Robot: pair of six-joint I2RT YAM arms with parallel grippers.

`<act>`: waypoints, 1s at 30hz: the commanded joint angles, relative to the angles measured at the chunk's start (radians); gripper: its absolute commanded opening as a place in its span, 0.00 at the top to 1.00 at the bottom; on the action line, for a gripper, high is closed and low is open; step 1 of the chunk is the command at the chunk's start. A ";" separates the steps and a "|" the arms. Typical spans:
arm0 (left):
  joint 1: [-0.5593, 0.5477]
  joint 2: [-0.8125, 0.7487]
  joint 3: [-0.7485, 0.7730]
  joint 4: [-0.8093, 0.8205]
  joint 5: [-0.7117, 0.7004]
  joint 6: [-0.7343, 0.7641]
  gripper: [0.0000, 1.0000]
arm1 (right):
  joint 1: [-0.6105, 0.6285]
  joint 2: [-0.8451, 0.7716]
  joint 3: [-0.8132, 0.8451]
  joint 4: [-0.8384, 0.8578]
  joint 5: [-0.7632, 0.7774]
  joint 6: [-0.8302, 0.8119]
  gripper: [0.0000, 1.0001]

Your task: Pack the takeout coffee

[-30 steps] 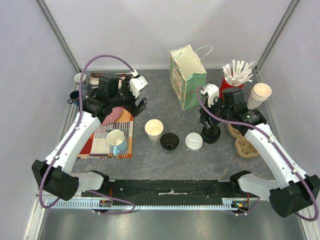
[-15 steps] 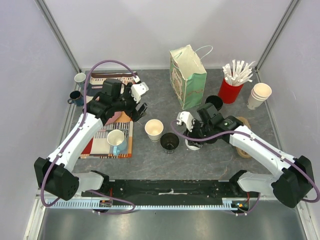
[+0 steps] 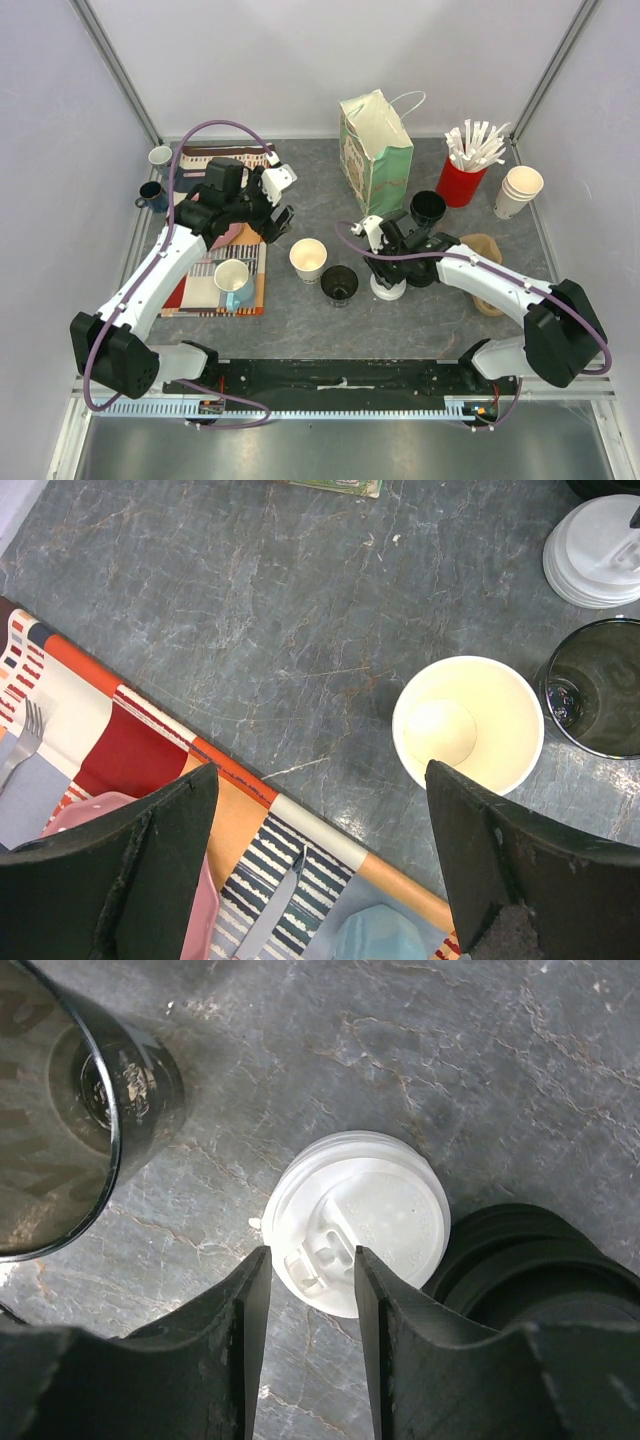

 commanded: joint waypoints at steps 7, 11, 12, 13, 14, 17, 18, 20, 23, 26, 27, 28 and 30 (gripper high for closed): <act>0.006 0.005 -0.001 0.031 0.003 -0.023 0.10 | 0.017 0.034 0.020 0.032 0.102 0.269 0.53; 0.007 0.005 -0.005 0.031 0.012 -0.016 0.10 | 0.025 -0.018 -0.034 0.099 0.142 0.352 0.53; 0.007 0.006 -0.005 0.031 0.018 -0.014 0.10 | 0.032 -0.036 -0.049 0.154 0.138 0.360 0.53; 0.007 0.008 -0.004 0.033 0.020 -0.014 0.10 | 0.049 -0.038 -0.065 0.169 0.139 0.371 0.53; 0.007 0.009 -0.002 0.031 0.021 -0.013 0.10 | 0.058 -0.035 -0.065 0.179 0.142 0.369 0.53; 0.007 0.009 -0.001 0.031 0.026 -0.012 0.10 | 0.092 -0.004 -0.059 0.176 0.176 0.357 0.53; 0.007 0.008 0.001 0.028 0.028 -0.011 0.10 | 0.092 0.014 -0.059 0.161 0.199 0.358 0.54; 0.007 0.008 0.002 0.024 0.029 -0.008 0.10 | 0.094 0.024 -0.062 0.153 0.204 0.375 0.58; 0.007 0.008 0.002 0.019 0.032 -0.003 0.10 | 0.094 0.025 -0.067 0.154 0.222 0.391 0.61; 0.007 0.008 0.002 0.016 0.040 -0.005 0.10 | 0.094 0.024 -0.071 0.156 0.243 0.394 0.61; 0.007 0.006 0.004 0.013 0.047 -0.003 0.10 | 0.094 0.025 -0.073 0.159 0.247 0.395 0.61; 0.007 0.005 0.004 0.011 0.052 -0.002 0.10 | 0.094 0.027 -0.076 0.160 0.244 0.395 0.61; 0.007 0.005 0.007 0.008 0.060 -0.002 0.10 | 0.095 0.037 -0.080 0.168 0.233 0.397 0.61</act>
